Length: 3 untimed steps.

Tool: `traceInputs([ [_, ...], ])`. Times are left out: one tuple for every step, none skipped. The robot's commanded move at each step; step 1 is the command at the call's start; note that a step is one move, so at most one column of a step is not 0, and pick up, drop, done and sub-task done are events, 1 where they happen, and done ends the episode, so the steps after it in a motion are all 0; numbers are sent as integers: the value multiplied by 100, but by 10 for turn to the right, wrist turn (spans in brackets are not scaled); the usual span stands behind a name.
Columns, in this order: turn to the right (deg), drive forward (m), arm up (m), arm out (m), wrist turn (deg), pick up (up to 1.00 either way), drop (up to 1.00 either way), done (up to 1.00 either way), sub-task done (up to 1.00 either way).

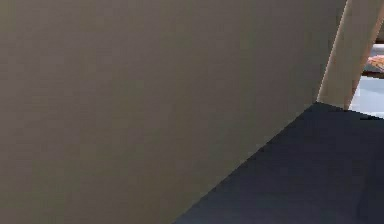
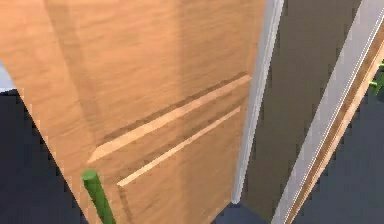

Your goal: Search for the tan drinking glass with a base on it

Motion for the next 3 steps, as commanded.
traceInputs([
  [180, 0, 0, 0, 0, 0, 0, 0, 0],
  [0, 30, 0, 0, 0, 0, 0, 0, 0],
  [300, 0, 0, 0, 0, 0, 0, 0, 0],
])
